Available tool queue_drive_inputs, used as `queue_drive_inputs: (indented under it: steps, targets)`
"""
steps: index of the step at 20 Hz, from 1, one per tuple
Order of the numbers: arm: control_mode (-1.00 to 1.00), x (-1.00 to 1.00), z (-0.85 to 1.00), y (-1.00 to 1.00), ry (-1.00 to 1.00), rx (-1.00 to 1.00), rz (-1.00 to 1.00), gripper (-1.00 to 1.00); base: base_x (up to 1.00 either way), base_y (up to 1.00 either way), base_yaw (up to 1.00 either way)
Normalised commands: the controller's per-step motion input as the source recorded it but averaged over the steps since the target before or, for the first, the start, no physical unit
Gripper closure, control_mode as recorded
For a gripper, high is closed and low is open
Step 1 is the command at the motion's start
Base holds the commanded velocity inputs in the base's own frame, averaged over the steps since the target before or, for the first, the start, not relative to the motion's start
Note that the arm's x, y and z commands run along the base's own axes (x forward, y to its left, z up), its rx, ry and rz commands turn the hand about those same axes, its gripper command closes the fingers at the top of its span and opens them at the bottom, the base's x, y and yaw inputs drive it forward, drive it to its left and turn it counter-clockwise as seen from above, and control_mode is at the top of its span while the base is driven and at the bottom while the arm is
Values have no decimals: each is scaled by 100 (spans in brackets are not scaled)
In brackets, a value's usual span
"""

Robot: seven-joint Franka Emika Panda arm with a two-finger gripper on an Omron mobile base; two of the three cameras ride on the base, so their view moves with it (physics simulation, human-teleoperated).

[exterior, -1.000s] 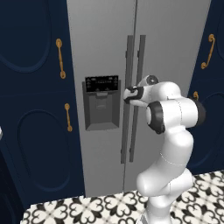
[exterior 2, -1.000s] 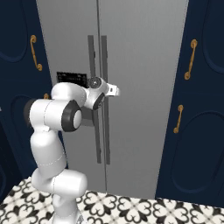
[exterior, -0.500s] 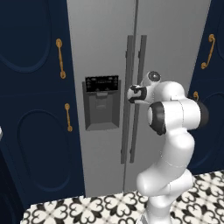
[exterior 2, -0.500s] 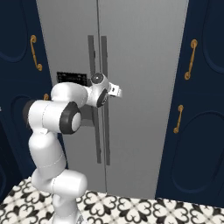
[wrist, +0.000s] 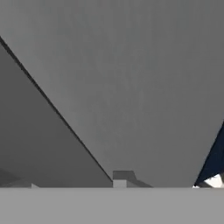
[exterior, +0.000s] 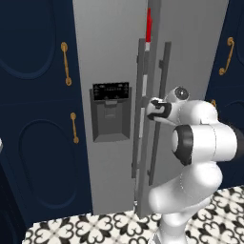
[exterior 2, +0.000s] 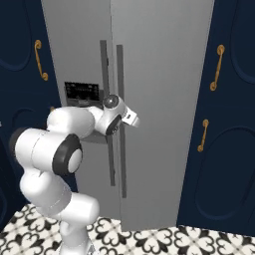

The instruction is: Grab a lemon wedge from the fridge and one ice cube from the ice bowl, and put them in the glass of lemonade.

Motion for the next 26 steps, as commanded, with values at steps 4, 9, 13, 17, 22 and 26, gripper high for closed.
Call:
queue_drive_inputs:
  steps: [4,9,13,17,22,26]
  targets:
    - [-100,-71,7,-100,-9,20,-16,100,0,0,0]
    - [-100,-62,9,-97,-2,16,-20,100,0,0,0]
    - [-100,-67,0,-98,0,13,-20,100,0,0,0]
    - [-100,-69,0,-93,0,12,-19,100,0,0,0]
    - [-100,-69,0,-73,0,12,-15,100,0,0,0]
    - [-100,-59,5,-26,0,5,-10,100,0,0,0]
